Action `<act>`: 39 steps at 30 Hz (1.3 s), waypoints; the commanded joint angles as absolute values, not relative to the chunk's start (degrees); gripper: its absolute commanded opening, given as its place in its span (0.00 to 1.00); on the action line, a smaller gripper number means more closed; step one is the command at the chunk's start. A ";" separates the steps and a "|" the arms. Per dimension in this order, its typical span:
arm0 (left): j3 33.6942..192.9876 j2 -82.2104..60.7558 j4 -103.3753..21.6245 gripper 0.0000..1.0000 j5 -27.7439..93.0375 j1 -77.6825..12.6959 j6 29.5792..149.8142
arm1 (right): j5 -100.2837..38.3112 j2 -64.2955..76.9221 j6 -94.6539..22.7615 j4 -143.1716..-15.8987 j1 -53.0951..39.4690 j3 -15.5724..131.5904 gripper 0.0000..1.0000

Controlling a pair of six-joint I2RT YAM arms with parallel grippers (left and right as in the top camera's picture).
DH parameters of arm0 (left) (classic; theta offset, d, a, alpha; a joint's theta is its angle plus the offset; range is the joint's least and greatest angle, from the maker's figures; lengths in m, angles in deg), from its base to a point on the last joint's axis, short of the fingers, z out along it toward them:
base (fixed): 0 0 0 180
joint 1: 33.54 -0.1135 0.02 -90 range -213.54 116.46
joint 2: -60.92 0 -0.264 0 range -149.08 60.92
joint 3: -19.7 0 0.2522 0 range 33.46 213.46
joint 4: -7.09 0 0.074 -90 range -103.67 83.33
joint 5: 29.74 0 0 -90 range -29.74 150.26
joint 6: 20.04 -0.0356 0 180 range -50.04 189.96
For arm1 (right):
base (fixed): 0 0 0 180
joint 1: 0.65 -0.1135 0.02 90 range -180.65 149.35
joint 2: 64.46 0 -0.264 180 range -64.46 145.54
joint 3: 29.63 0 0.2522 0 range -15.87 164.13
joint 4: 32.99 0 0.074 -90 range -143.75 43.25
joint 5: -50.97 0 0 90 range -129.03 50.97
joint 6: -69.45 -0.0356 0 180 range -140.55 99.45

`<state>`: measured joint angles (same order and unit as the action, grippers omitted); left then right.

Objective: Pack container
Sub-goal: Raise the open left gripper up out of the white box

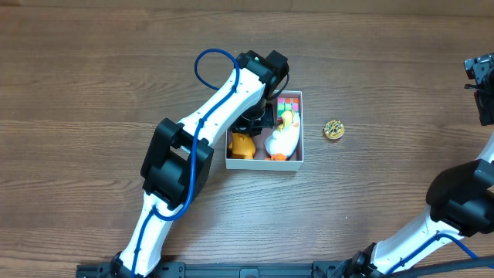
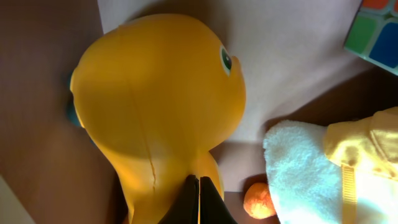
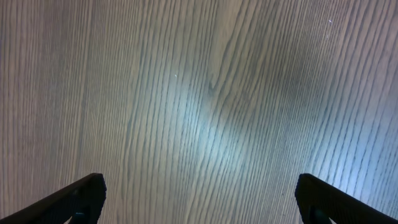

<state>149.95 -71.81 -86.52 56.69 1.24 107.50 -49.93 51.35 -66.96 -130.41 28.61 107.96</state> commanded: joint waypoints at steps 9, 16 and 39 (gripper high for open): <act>149.75 -72.83 -88.84 0.06 60.51 0.76 107.15 | -50.49 51.39 -66.55 -130.41 28.67 107.83 1.00; 149.75 -72.83 -88.73 0.13 60.34 0.76 105.79 | -50.49 51.39 -66.55 -130.41 28.67 107.83 1.00; 161.27 -72.79 -85.98 0.08 54.42 -0.44 102.08 | -50.49 51.39 -66.55 -130.41 28.67 107.83 1.00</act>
<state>154.74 -72.42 -85.10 55.73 0.67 104.44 -49.93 51.35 -66.96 -130.41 28.61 107.96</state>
